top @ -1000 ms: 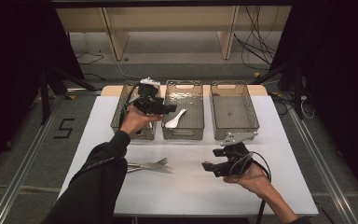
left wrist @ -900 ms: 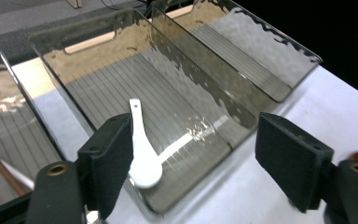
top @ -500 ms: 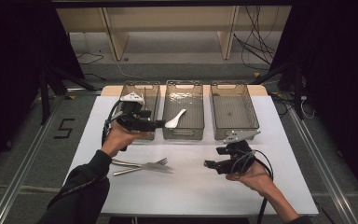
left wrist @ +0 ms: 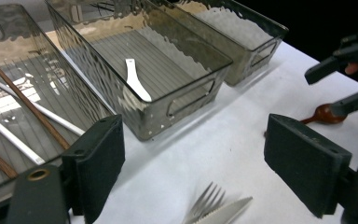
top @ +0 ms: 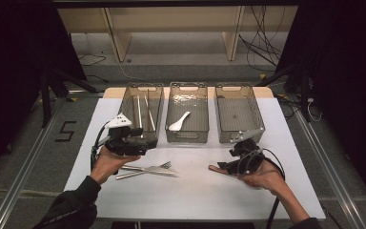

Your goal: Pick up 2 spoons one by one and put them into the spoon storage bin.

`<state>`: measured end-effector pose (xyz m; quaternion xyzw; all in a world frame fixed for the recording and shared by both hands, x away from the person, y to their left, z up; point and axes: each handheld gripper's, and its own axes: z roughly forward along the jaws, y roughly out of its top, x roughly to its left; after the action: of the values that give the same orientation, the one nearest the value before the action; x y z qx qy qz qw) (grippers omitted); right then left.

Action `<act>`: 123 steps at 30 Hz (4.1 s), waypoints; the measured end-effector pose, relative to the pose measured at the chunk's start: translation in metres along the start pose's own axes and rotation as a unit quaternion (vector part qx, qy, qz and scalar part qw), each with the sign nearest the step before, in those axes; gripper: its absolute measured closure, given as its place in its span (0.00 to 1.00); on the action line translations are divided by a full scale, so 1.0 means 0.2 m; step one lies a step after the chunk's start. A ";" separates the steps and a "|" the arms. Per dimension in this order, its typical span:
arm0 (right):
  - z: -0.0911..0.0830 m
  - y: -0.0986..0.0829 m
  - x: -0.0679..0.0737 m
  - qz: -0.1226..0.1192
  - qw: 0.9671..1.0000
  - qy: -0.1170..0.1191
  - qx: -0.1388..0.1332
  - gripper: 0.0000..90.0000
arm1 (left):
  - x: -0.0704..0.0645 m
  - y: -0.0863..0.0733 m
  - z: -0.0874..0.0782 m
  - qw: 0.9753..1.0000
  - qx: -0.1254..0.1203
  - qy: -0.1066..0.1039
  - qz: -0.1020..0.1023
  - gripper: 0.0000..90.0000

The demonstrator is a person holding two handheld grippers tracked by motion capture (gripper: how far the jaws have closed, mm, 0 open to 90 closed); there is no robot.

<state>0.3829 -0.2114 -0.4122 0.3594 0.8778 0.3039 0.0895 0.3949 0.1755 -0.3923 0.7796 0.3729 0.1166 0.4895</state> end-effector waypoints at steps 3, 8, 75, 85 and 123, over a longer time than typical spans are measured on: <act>0.01 -0.01 -0.02 -0.001 1.000 -0.006 0.018 0.36 | -0.02 -0.03 0.00 1.000 0.001 0.002 0.010 0.21; 0.03 -0.04 -0.06 -0.001 0.999 -0.011 0.051 0.36 | -0.03 -0.07 -0.04 1.000 -0.012 -0.003 0.003 0.20; 0.17 -0.09 -0.02 -0.105 0.973 -0.021 0.204 0.92 | -0.06 -0.23 -0.12 0.999 0.009 0.011 0.034 0.18; 0.09 -0.06 -0.03 -0.084 0.986 -0.030 0.142 0.92 | -0.06 -0.23 -0.12 0.999 0.007 0.014 0.036 0.18; 0.01 0.45 -0.10 -0.007 0.997 -0.049 -0.064 0.91 | -0.04 -0.23 -0.14 0.999 -0.003 0.023 0.027 0.18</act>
<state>0.4501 -0.1749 -0.3608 0.3616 0.8536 0.3406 0.1569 0.3529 0.1998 -0.4168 0.7850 0.3624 0.1490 0.4798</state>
